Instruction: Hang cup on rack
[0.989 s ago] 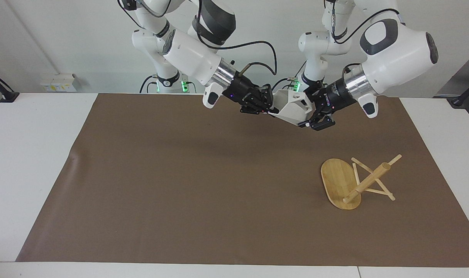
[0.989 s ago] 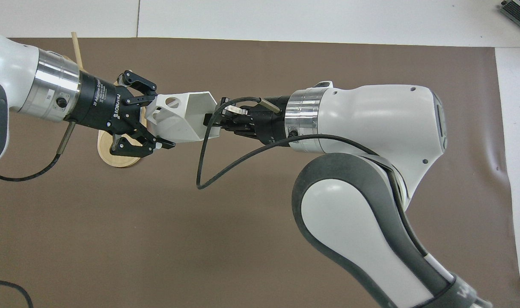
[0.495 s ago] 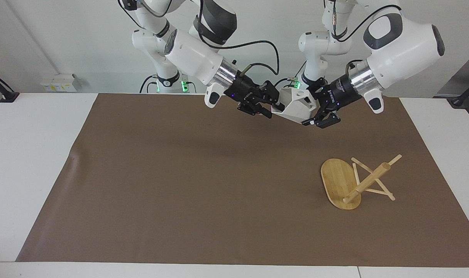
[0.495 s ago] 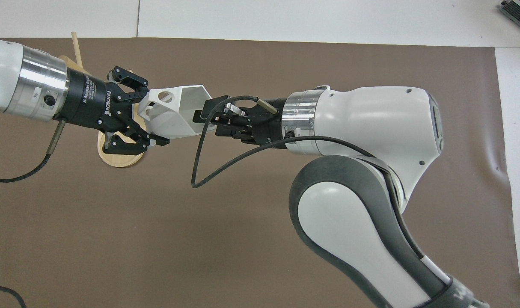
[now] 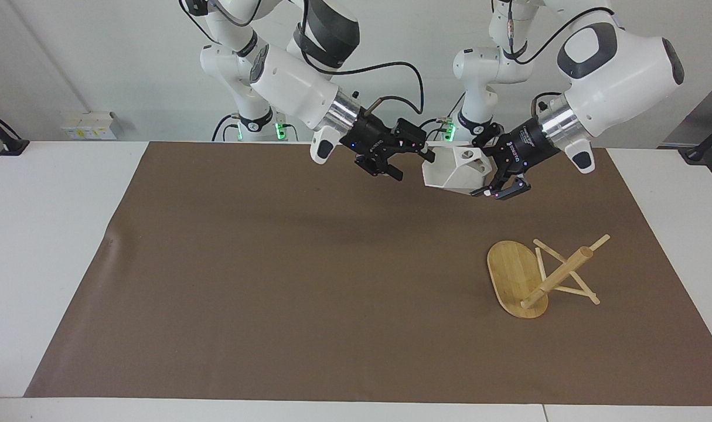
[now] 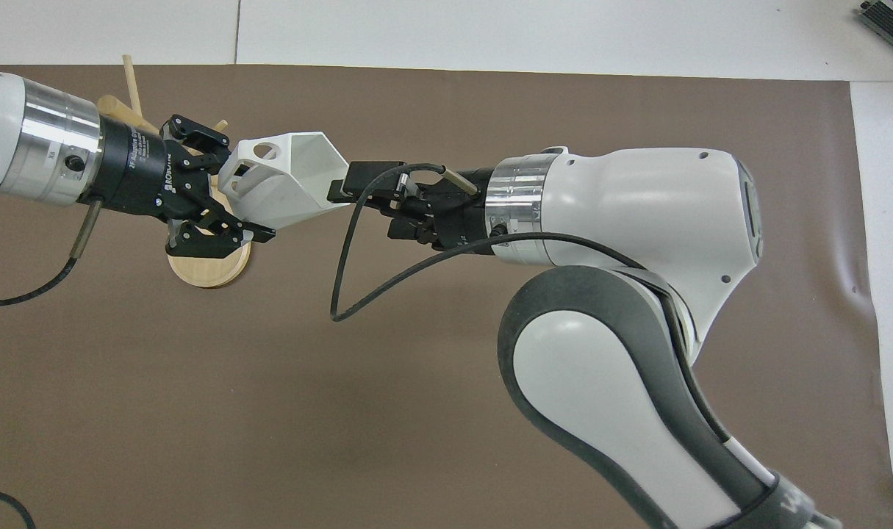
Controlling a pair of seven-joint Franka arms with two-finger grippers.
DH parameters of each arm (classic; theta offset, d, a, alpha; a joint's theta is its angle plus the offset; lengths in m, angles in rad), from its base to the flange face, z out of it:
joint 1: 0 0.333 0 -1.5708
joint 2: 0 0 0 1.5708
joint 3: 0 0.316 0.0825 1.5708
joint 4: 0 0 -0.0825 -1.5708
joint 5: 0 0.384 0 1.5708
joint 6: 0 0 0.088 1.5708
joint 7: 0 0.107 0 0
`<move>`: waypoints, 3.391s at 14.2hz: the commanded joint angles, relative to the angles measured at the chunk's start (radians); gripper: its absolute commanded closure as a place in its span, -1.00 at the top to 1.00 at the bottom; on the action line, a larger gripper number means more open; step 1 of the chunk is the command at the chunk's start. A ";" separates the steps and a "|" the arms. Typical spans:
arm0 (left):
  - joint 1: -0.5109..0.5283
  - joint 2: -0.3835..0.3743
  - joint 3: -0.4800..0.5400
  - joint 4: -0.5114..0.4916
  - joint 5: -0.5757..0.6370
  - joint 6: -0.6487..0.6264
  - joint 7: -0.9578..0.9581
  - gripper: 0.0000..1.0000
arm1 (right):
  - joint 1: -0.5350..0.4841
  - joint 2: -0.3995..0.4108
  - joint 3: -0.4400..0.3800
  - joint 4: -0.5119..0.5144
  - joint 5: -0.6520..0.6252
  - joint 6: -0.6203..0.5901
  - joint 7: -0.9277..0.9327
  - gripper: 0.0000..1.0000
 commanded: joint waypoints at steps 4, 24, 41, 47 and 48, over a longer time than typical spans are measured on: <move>0.014 -0.071 -0.006 -0.155 0.089 0.161 -0.168 -1.00 | -0.021 -0.022 -0.101 -0.019 -0.155 -0.031 -0.002 1.00; 0.078 -0.075 -0.007 -0.367 0.193 0.519 -0.601 -1.00 | -0.026 -0.150 -0.599 -0.016 -0.854 -0.549 -0.460 1.00; 0.130 -0.046 -0.009 -0.406 0.178 0.559 -0.739 -1.00 | -0.026 -0.200 -0.617 0.102 -0.851 -0.787 -0.401 1.00; 0.135 -0.055 -0.009 -0.436 0.160 0.582 -0.776 -1.00 | -0.026 -0.206 -0.639 0.094 -0.849 -0.789 -0.401 1.00; 0.135 -0.057 -0.009 -0.442 0.160 0.582 -0.774 -1.00 | -0.024 -0.206 -0.637 0.094 -0.849 -0.787 -0.401 1.00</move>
